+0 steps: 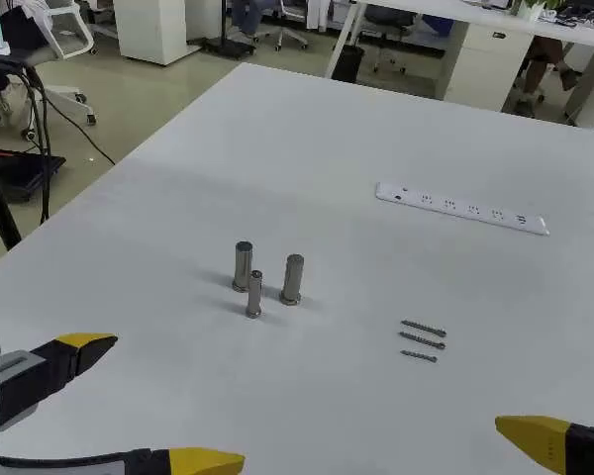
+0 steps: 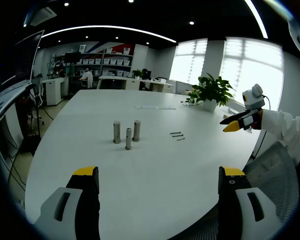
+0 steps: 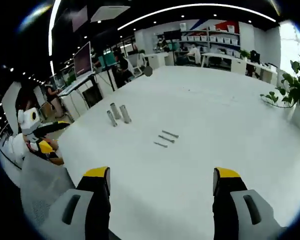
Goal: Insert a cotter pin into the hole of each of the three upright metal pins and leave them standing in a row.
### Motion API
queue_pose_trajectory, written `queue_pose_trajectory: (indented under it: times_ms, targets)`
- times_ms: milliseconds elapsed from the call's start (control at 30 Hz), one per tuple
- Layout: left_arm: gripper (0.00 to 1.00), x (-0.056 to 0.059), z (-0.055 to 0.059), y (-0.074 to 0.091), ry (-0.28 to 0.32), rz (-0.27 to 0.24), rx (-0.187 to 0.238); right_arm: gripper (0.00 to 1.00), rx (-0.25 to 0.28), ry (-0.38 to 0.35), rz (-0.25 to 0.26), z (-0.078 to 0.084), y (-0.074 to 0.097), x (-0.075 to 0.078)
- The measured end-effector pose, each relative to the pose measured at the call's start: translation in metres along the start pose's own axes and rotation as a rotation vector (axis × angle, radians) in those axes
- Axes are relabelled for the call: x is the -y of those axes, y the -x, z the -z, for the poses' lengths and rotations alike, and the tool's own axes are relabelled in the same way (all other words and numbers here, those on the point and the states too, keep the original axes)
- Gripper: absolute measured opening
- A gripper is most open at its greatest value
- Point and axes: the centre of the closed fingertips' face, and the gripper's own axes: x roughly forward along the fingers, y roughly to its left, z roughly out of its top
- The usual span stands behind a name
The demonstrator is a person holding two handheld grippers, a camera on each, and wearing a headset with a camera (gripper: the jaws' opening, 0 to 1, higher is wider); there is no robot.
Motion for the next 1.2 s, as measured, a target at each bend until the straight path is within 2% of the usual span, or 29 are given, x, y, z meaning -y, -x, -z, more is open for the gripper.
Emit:
queue_pose_trajectory:
  times_ms: [267, 400, 533, 633, 833, 1033, 1200]
  targets:
    - [0.99, 0.009, -0.006, 0.008, -0.003, -0.025, 0.016, 0.82, -0.007, 0.026, -0.045, 0.004, -0.001, -0.003]
    - [0.99, 0.005, -0.006, 0.011, 0.005, -0.059, 0.016, 0.82, 0.005, 0.035, -0.065, -0.001, -0.004, -0.001]
    - [0.99, 0.003, -0.007, 0.011, 0.012, -0.070, 0.013, 0.82, 0.036, 0.037, -0.070, -0.008, -0.004, -0.001]
    - [0.99, 0.000, -0.009, 0.008, 0.019, -0.088, 0.009, 0.82, 0.046, 0.023, -0.081, -0.007, -0.003, -0.003]
    - [0.99, 0.008, -0.014, 0.004, 0.000, -0.066, 0.009, 0.82, 0.038, 0.014, -0.077, -0.003, -0.005, 0.001]
    - [0.99, 0.006, -0.012, 0.000, -0.009, -0.065, 0.007, 0.82, 0.042, 0.018, -0.069, -0.005, -0.004, 0.003]
    - [0.99, 0.002, -0.011, 0.003, -0.013, -0.084, -0.005, 0.82, 0.040, 0.024, -0.071, -0.011, -0.008, 0.002]
